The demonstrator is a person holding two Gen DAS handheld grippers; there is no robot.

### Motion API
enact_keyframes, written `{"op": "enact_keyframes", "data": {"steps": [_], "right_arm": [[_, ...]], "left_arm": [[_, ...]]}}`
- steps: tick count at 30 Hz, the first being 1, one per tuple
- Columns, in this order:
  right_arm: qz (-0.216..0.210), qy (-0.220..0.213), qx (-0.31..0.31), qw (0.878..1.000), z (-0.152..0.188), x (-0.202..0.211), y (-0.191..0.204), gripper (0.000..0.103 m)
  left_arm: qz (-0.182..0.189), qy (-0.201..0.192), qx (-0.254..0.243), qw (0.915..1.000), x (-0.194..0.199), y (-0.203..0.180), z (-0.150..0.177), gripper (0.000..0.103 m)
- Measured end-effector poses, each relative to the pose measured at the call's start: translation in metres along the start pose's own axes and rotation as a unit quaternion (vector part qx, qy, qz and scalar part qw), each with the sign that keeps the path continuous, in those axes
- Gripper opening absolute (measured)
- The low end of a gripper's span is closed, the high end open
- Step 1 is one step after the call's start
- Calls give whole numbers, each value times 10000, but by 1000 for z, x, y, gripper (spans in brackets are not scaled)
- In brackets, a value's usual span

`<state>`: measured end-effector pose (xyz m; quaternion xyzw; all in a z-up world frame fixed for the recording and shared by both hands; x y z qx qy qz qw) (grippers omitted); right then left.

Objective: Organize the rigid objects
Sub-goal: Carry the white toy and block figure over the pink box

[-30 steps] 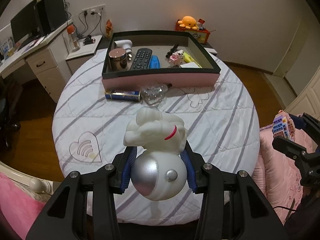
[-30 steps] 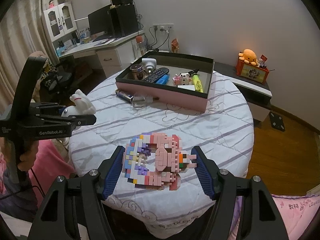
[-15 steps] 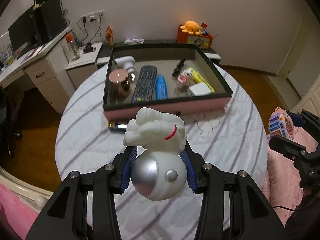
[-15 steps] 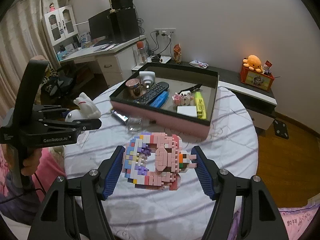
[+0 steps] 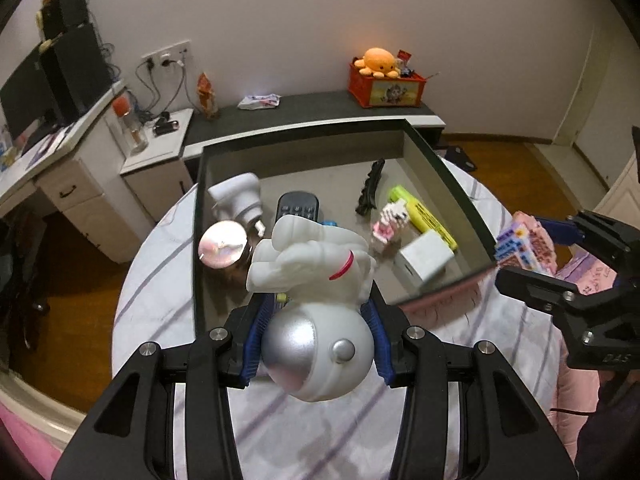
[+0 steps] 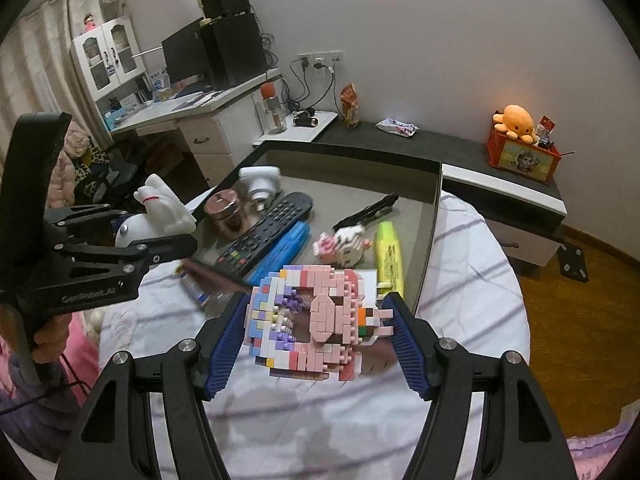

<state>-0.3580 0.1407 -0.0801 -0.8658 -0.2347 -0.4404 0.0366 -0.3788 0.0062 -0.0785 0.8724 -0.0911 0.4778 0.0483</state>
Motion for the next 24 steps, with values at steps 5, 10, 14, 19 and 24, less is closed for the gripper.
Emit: {"op": "enact_keyframes", "data": {"steps": [5,10,14,19,24], "right_arm": [[-95,178,-47,9998,-14,-36,-17,69],[-174,383,-96,9991,-17,-64,-28,69],[-259,514,-74,9983,-15,-75,-29,69],[-249,542,94,9982,-14,-75,-22,69],[-234,390,-134,9989,-18,-69,-28,81]], "left_arm": [[117,210,-76,9997,-37,-3,-17,45],[26,422,-167,9990,-69,-7,-22,45],[150,570,-76,9982,-82,-5,-20,45],[134,596,-5,9981,-86,-3,-18,45],[312,467,206,9982,-81,-2,-21,87]]}}
Point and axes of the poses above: each gripper's, at about its wrist camera, not at the fingertips, and x roughly against the way its jaws point, y to its left, z to its underside, the point moved 7 cm from there along -x, roughly the way its jaws point, and after that the axes turned 3 degrees about y, right-handed, at the moved point
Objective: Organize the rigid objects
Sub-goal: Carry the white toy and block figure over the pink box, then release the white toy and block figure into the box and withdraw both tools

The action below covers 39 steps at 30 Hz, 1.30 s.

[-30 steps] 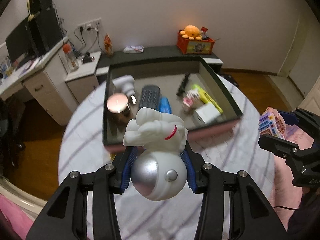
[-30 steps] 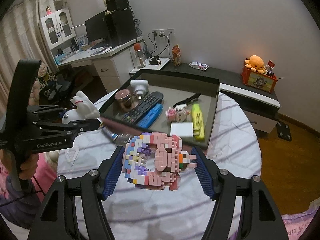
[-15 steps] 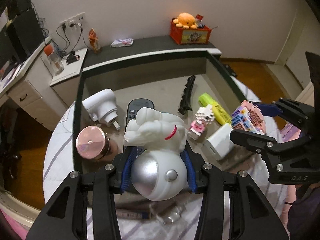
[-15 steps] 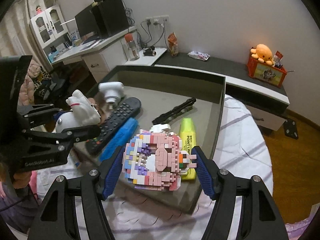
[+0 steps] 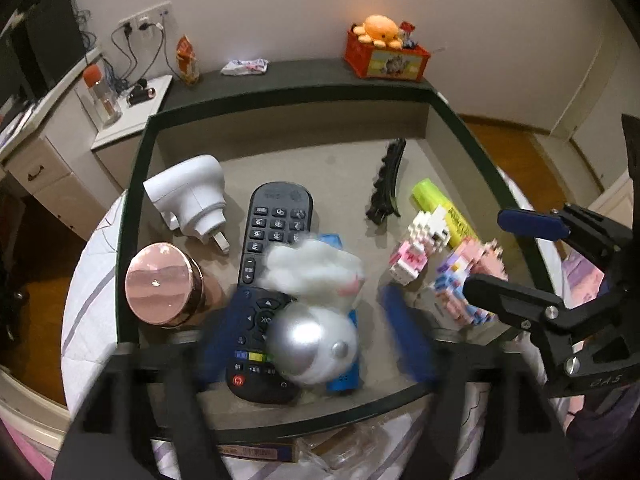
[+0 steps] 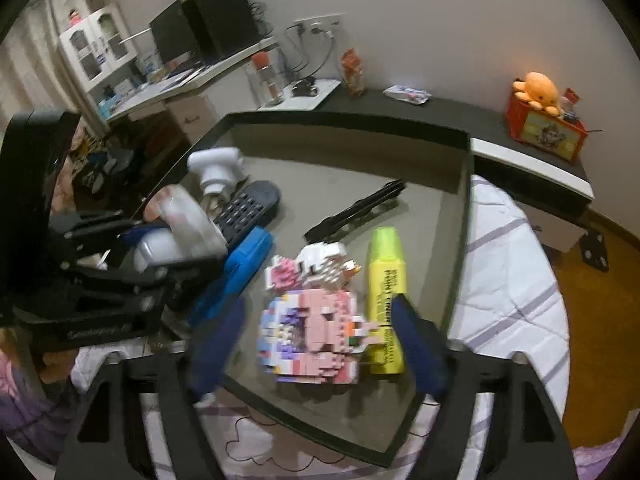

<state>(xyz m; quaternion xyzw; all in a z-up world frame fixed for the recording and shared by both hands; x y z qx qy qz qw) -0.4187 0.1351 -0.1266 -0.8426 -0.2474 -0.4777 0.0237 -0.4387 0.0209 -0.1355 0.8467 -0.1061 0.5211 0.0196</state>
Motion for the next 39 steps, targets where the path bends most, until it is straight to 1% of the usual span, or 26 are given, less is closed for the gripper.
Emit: {"op": "enact_keyframes", "data": {"steps": [1,3,4,6,11,14,17,20,24,27,36,39], "right_arm": [[31,-53,-17,10000,-1,3,-2,81],[41,-94,-46,9999,-2,5,-3,81],[23,-94,-75,9999,-1,6,-4,81],[13,-74,-114,9999,-2,5,-5,81],[42,-63,-189,9998,0,8,-6,81],[58,-91,-178,9998,3,15,-3,81],[127,-153,-225,9996,6,24,-2,81],[170,-208,-284,9992,9,37,1,81],[220,-323,-254,9989,15,58,11,81],[269,-360,-226,9987,23,72,20,81],[326,-535,-167,9979,53,115,54,81],[339,-578,-125,9977,66,127,68,81]], "left_arm": [[-39,-102,-14,9999,4,0,-1,87],[-119,-146,-50,9998,8,-1,-2,88],[-83,-161,-59,9998,9,-2,-2,88],[-21,-146,-42,9999,10,-2,-2,88],[-143,-116,-18,9998,11,-1,-1,88],[-94,-88,2,9999,14,0,1,88],[-190,-91,48,9998,20,2,5,88],[-188,-78,85,9998,29,3,11,88],[-226,-223,97,9994,50,2,21,88],[-253,-250,129,9993,63,2,31,88],[-321,-449,120,9984,113,-5,73,88],[-433,-546,127,9975,131,-6,91,88]]}}
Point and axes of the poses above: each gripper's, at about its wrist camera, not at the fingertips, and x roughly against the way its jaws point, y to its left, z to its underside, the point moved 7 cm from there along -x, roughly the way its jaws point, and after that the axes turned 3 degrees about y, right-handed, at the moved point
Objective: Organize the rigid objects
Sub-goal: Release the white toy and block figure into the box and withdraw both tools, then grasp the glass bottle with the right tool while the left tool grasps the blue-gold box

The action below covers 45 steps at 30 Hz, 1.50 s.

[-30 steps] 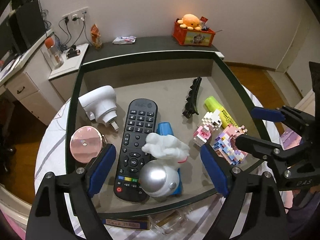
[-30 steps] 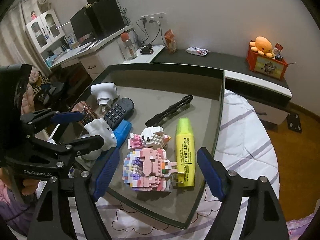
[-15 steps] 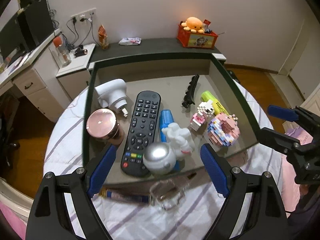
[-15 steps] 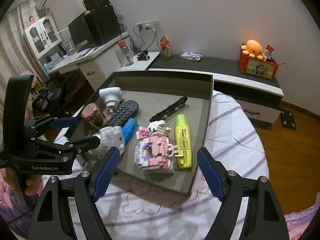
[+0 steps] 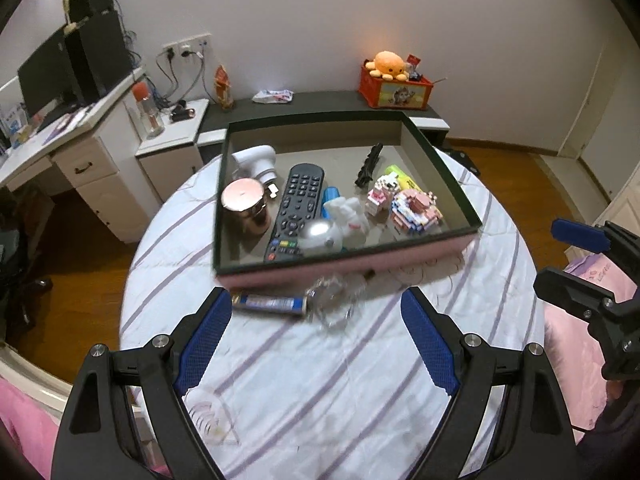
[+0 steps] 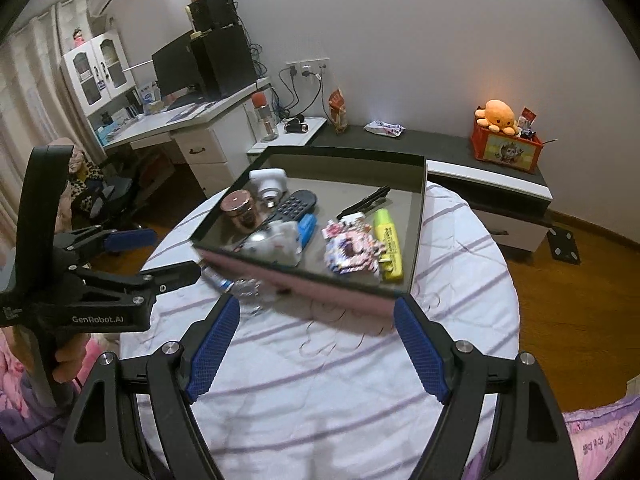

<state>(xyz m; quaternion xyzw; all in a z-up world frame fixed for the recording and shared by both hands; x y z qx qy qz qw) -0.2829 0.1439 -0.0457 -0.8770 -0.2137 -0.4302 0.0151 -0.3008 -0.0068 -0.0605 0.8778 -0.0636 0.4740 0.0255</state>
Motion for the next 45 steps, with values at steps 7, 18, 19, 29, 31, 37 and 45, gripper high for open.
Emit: {"op": "enact_keyframes", "data": {"steps": [7,18,19,29,31,37,45], "right_arm": [[24,-79,187,9998,29,28,29,81],[-39,-2,387,9992,60,39,64,81],[-50,-13,393,9992,61,40,66,81],[-141,263,319,9990,58,9,67,81],[-171,374,276,9988,56,-6,64,81],[-268,699,191,9970,46,-54,58,81],[-411,1042,174,9936,33,-115,52,81]], "left_arm": [[-96,-113,93,9998,33,5,36,88],[-156,-46,215,9996,48,20,81,92],[-151,-45,219,9996,48,21,81,92],[-111,41,364,9993,30,32,74,96],[-87,136,405,9990,18,37,69,96],[11,435,621,9971,-23,53,55,96],[-2,833,850,9929,-81,71,42,96]]}}
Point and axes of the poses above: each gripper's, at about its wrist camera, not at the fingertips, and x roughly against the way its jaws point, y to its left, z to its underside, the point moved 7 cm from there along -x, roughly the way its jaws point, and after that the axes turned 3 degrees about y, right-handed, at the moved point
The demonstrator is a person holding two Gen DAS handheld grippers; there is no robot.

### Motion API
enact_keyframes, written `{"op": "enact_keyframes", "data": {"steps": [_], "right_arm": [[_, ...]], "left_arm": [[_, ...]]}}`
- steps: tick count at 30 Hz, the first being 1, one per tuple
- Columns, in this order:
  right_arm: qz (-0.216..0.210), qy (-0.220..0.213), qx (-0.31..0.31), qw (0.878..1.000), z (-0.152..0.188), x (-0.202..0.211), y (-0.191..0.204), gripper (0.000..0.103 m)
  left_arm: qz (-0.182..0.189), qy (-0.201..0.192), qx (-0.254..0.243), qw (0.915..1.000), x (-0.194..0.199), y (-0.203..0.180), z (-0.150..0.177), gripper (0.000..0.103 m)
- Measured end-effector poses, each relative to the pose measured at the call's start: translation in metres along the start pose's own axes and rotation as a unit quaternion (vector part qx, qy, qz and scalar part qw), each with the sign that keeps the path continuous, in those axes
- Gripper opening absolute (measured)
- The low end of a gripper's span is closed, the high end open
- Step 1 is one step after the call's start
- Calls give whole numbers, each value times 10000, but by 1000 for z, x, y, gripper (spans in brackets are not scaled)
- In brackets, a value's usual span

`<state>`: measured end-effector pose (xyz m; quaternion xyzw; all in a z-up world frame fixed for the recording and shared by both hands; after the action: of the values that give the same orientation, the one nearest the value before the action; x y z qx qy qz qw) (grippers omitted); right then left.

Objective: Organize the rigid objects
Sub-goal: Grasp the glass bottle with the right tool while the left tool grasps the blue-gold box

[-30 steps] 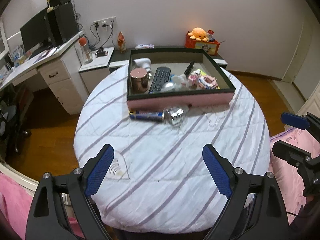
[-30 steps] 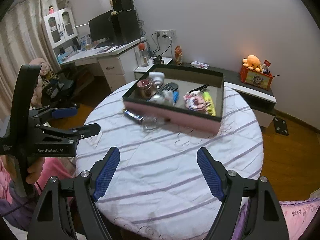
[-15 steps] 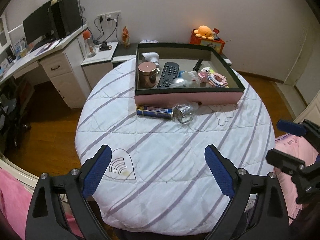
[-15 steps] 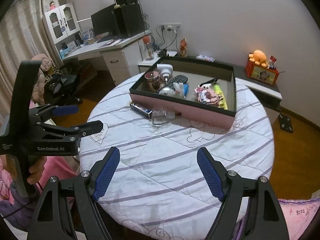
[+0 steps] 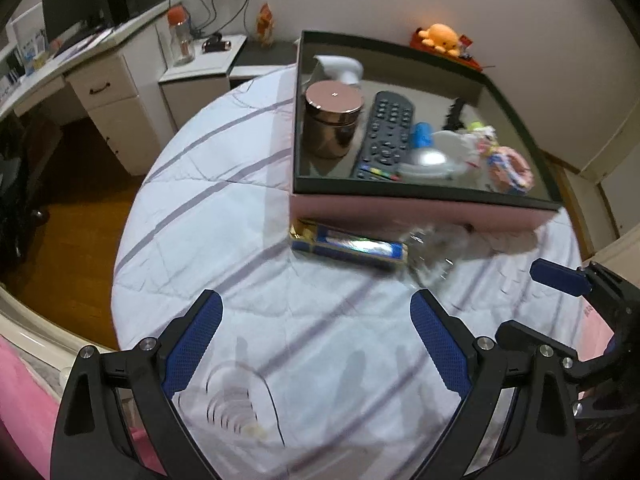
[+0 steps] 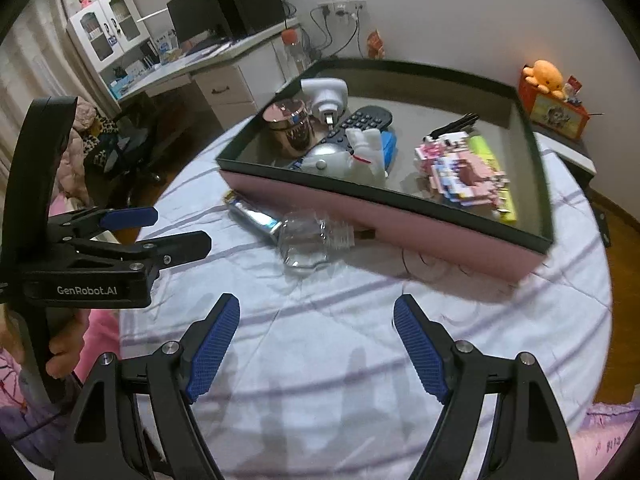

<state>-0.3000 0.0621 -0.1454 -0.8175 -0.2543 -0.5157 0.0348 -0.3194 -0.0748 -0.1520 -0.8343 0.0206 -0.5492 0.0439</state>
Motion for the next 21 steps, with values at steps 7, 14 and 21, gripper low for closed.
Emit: {"op": "enact_keyframes", "data": {"steps": [7,14,21], "right_arm": [[-130,247,-79,9996,-14,-42,-7,81],[-382,292,-106,9988,-24,-65,-2,93],[-155,44,-376,9992,-22,-59,-8,76]], "left_arm": [[14,182,-79,9998,-31,-1,-15,96],[243,232,227,9992,-49,9,-28,101],[368,212,456,9981,-56,16,-32,103]]}}
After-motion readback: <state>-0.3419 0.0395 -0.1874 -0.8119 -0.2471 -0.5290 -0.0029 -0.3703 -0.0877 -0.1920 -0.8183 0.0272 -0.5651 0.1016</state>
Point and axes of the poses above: each gripper's, at about its wrist camera, not at the fingertips, and x roughly against the way its jaws point, y to its left, z to its underside, the point moved 7 cm from there along -x, roughly the way its jaws point, and after that the axes turned 3 degrees about y, right-handed, at the moved point
